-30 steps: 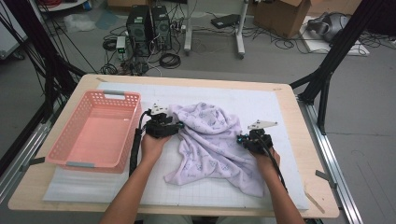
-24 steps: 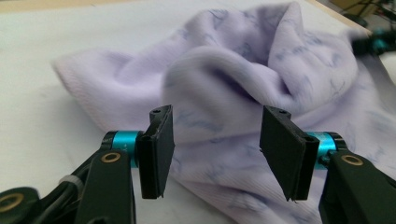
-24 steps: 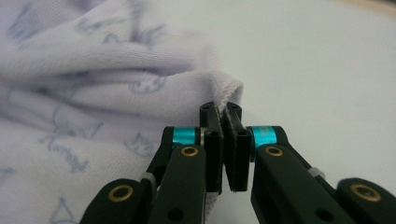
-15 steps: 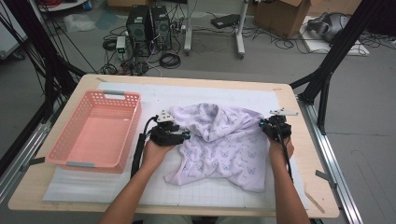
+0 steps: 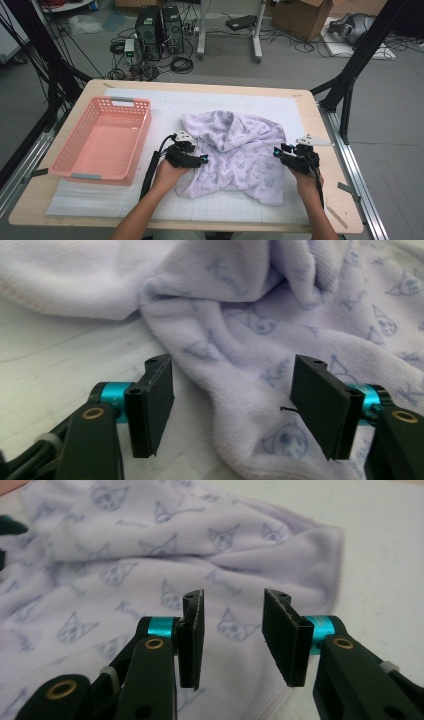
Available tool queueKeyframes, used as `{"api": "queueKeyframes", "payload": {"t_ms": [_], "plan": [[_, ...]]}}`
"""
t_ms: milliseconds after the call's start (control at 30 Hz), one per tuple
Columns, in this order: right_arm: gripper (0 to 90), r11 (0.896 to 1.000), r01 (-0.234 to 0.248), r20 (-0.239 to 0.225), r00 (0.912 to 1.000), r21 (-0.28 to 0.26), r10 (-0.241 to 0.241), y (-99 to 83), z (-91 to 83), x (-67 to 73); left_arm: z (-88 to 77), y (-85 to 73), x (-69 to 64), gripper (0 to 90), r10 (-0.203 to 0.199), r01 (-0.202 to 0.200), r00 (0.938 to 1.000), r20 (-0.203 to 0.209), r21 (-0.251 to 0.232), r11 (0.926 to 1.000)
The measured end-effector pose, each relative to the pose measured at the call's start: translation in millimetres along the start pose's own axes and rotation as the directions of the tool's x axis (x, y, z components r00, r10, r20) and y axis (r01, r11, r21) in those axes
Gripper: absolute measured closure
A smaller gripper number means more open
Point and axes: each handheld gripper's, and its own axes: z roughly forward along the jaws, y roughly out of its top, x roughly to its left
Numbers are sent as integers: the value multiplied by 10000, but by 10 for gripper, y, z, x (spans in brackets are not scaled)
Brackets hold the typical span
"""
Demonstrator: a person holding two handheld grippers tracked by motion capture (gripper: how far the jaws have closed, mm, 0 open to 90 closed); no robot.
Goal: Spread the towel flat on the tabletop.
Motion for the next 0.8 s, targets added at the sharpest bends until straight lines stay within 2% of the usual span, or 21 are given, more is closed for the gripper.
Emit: {"api": "queueKeyframes", "payload": {"t_ms": [33, 67, 133, 167, 200, 233, 267, 367, 500, 533, 600, 633, 667, 700, 733, 800], "plan": [[593, 9999, 107, -21, 9999, 120, -107, -16, -1, 20, 2, 1, -16, 360, 177, -177, 9998, -132, 19, 9998], [584, 9997, 164, 12, 9999, 205, -164, -20, 1, 39, 3, -2, -29, 401, 339, -339, 9993, -156, 23, 9994], [572, 9998, 168, -148, 9998, 108, -167, -11, -1, 70, -1, -17, -56, 506, 796, -797, 9953, -544, 2, 9968], [566, 9997, 254, -177, 9995, 67, -253, -4, -4, 92, -11, -29, -61, 605, 1011, -1015, 9923, -719, -28, 9948], [557, 9995, 310, -254, 9992, 58, -308, 0, -3, 109, -20, -34, -54, 731, 966, -970, 9942, -476, -59, 9953], [547, 9997, 233, -545, 9983, 59, -229, 4, 11, 142, -20, -33, -58, 794, 1025, -1029, 9935, -504, -58, 9947], [542, 9997, 219, -770, 9968, 132, -209, 4, 33, 175, -21, -33, -59, 821, 1025, -1029, 9934, -521, -50, 9947], [534, 9959, 710, -1297, 9895, 567, -632, -22, 133, 306, -42, -38, -26, 839, 660, -676, 9961, -590, -254, 9974], [548, 9856, 1165, -1765, 9798, 1222, -940, -42, 268, 428, -126, -50, 88, 847, 141, -221, 9961, -873, -911, 9956], [585, 9814, 1305, -1774, 9786, 1405, -1047, -49, 304, 452, -144, -48, 123, 849, -42, -54, 9960, -893, -1070, 9942], [657, 9726, 1617, -1600, 9778, 1670, -1352, -63, 371, 501, -168, -37, 193, 852, -688, 576, 9949, -740, -1440, 9879], [749, 9709, 1767, -1561, 9760, 1619, -1516, -47, 381, 506, -173, -25, 220, 851, -867, 738, 9931, -795, -1530, 9855], [831, 9693, 1817, -1667, 9739, 1657, -1541, -30, 392, 498, -169, -8, 242, 849, -993, 838, 9906, -943, -1558, 9842], [874, 9684, 1825, -1660, 9740, 1700, -1544, -16, 406, 485, -162, 16, 262, 848, -1059, 892, 9892, -1010, -1577, 9835], [893, 9691, 1807, -1682, 9739, 1678, -1524, -3, 419, 465, -150, 43, 279, 848, -1039, 859, 9886, -1086, -1588, 9836], [895, 9721, 1753, -1320, 9790, 1559, -1554, 24, 441, 414, -125, 98, 310, 848, -998, 788, 9872, -1247, -1630, 9835]]}}
